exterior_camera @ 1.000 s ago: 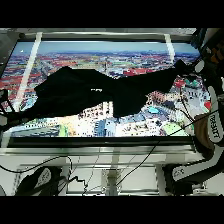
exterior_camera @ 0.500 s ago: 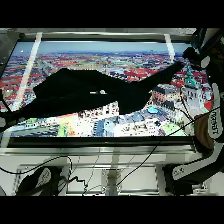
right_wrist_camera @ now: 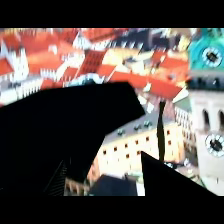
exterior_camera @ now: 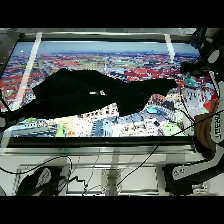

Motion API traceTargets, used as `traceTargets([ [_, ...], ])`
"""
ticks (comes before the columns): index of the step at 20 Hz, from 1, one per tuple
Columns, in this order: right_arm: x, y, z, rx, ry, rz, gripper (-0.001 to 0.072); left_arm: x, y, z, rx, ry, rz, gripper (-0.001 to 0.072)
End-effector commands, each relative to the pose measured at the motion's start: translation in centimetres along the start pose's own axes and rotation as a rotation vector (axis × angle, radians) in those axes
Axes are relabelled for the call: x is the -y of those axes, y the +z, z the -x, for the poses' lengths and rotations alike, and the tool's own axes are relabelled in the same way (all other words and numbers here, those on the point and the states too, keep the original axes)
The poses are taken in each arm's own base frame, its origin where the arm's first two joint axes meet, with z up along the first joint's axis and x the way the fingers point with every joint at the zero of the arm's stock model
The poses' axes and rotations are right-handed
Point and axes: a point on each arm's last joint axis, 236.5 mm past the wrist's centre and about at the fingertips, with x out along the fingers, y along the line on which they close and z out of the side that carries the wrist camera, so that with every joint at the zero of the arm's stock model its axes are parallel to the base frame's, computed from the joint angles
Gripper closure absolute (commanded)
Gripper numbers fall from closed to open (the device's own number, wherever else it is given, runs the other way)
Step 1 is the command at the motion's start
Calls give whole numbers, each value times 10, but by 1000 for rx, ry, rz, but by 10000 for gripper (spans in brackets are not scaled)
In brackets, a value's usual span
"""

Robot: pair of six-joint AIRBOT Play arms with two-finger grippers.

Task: Fold the clothes and pants, and hang the long-sleeved shirts on hangers.

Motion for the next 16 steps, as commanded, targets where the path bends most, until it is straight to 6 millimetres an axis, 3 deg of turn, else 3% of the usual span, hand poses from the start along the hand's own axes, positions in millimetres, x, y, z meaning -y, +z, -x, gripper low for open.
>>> traceTargets([
  [1, -60, -91, -10, -303, 290, 156, 316, 0, 0, 0, 1, 0, 1, 647],
  [3, -96, -134, -12, -403, 477, 164, 333, 0, 0, 0, 1, 0, 1, 647],
  [5, -119, -163, -8, -446, 594, 151, 423, 0, 0, 0, 1, 0, 1, 647],
  [8, -146, -200, 2, -459, 739, 156, 406, 0, 0, 0, 1, 0, 1, 647],
  [9, -152, -206, -2, -440, 756, 162, 324, 0, 0, 0, 1, 0, 2, 647],
  [10, -153, -206, -12, -418, 738, 155, 225, 0, 0, 0, 1, 0, 2, 647],
  [11, -153, -199, -26, -367, 691, 149, 40, 0, 0, 0, 1, 0, 2, 647],
  [12, -154, -188, -38, -308, 648, 144, 6, 0, 0, 0, 1, 0, 2, 647],
  [14, -166, -169, -52, -212, 592, 156, 31, 0, 0, 0, 1, 0, 1, 647],
  [16, -188, -170, -57, -188, 574, 224, 31, 0, 0, 0, 1, 0, 1, 647],
])
